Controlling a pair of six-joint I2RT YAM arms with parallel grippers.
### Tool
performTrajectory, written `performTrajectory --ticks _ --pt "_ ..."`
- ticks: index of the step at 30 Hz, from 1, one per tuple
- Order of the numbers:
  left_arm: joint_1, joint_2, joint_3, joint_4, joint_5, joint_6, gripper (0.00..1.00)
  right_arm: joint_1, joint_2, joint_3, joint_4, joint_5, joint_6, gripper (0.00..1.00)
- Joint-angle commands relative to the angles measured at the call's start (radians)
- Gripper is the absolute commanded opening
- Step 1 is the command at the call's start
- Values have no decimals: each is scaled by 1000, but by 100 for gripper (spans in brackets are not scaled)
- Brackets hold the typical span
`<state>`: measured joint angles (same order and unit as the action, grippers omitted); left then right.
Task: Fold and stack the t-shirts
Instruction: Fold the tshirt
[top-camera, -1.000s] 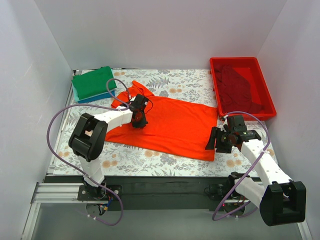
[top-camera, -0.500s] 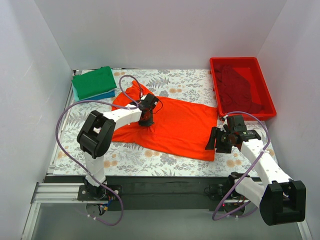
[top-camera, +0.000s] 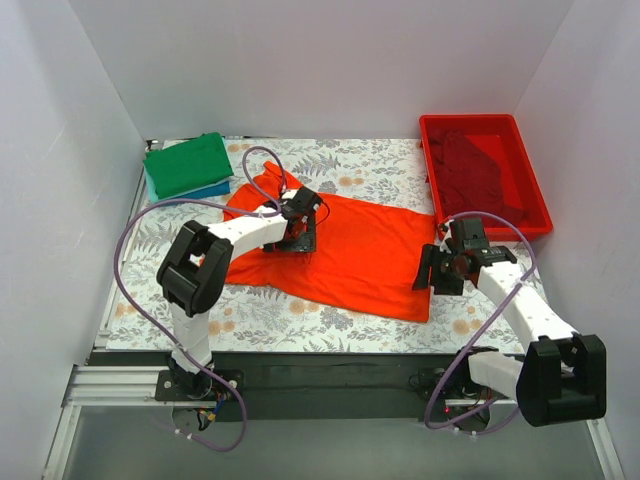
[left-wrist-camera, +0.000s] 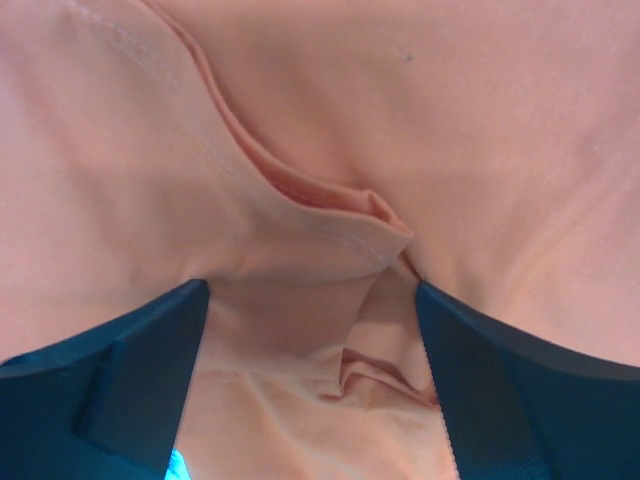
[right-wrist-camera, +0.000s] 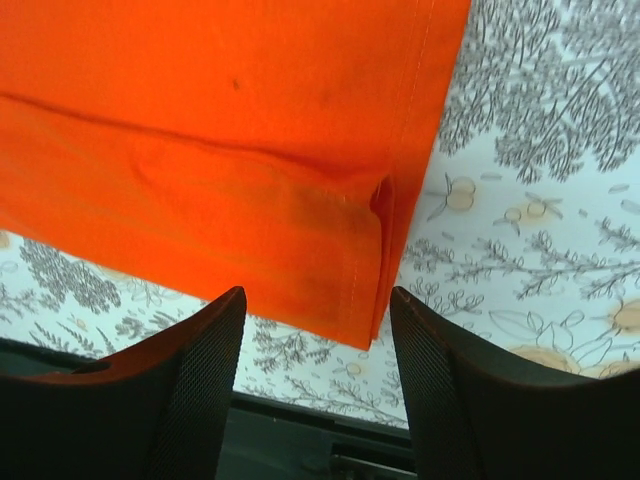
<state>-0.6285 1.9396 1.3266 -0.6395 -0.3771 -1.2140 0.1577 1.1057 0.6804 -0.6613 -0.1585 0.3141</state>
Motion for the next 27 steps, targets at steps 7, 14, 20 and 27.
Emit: performTrajectory --ticks 7,14,20,27 --pt "0 -186 62 -37 -37 -13 89 3 187 107 141 20 -43 58" --pt "78 -320 -88 -19 -13 -96 90 3 246 110 167 40 -49 57" --pt "207 -452 -345 102 81 -162 91 3 270 97 177 47 -50 51" --pt "254 -530 -547 179 20 -255 92 3 267 90 169 79 -50 26"
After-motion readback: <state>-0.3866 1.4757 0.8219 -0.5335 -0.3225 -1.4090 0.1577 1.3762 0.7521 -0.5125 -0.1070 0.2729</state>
